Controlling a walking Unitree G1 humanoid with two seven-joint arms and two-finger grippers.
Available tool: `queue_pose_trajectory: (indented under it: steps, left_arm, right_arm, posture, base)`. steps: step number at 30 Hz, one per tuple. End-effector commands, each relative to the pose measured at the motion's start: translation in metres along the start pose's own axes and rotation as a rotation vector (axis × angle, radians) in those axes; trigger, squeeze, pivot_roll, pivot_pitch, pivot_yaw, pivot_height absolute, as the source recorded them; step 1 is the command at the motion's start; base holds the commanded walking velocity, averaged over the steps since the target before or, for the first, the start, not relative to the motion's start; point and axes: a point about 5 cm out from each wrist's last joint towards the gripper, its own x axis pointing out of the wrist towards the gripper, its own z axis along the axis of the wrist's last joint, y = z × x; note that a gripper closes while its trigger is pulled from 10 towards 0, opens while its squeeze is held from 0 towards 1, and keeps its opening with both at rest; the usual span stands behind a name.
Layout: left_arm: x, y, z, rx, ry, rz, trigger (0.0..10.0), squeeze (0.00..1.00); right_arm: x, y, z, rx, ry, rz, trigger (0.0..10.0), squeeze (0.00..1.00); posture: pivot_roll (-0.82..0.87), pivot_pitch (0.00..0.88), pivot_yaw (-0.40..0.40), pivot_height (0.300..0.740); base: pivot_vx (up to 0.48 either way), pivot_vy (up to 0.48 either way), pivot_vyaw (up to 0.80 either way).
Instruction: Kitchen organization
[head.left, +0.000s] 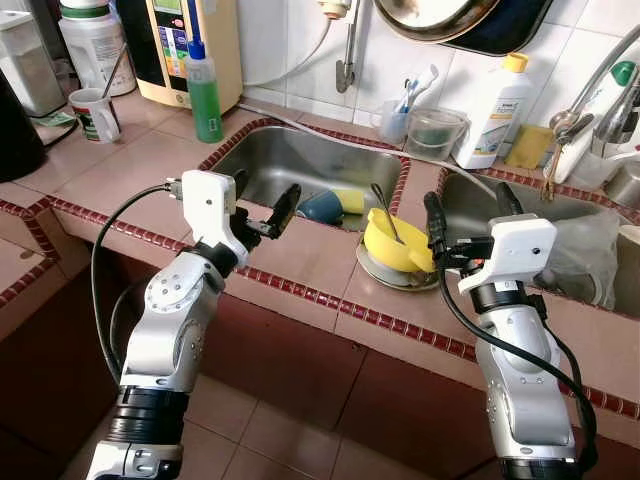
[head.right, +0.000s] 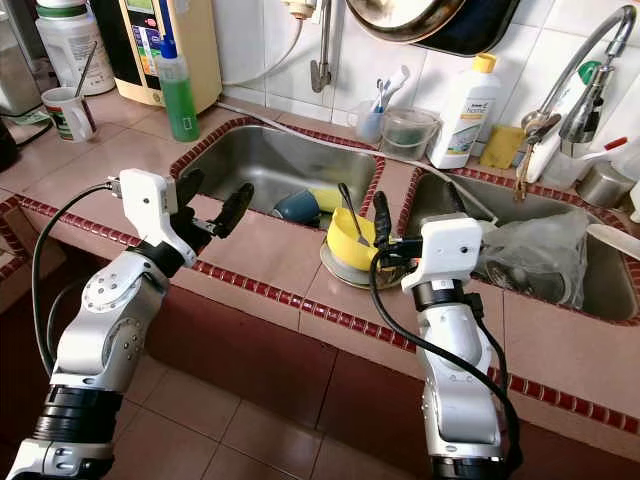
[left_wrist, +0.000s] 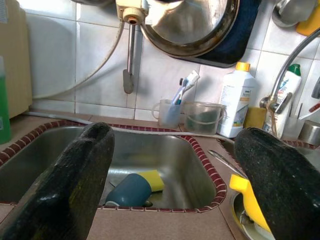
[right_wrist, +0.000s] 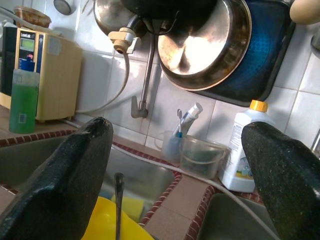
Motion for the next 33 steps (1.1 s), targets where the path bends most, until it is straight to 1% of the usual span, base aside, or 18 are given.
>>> queue_pose_trajectory:
  steps: [1,21,33]
  left_arm:
    - [0.0001,-0.0018,-0.0013,-0.005,0.001,-0.007,10.0,0.0]
    - [0.0013,-0.0051,-0.0035,-0.012,0.008,-0.011,10.0,0.0]
    - [0.0007,-0.0061,-0.0039,-0.017,0.007,-0.014,10.0,0.0]
  right_arm:
    - [0.0031,0.0005,0.004,-0.01,-0.025,0.011,10.0,0.0]
    - [0.0019,0.0006,0.0044,-0.021,-0.024,0.029,10.0,0.0]
    - [0.0013,0.0007,0.0046,-0.024,-0.022,0.034,10.0,0.0]
  posture:
    - [0.03,0.0,-0.054,0.74]
    - [0.03,0.0,-0.058,0.74]
    - [0.03,0.0,-0.063,0.74]
  base:
    - [0.0,0.0,0.0]
    - [0.0,0.0,0.0]
    - [0.269,0.0,0.0]
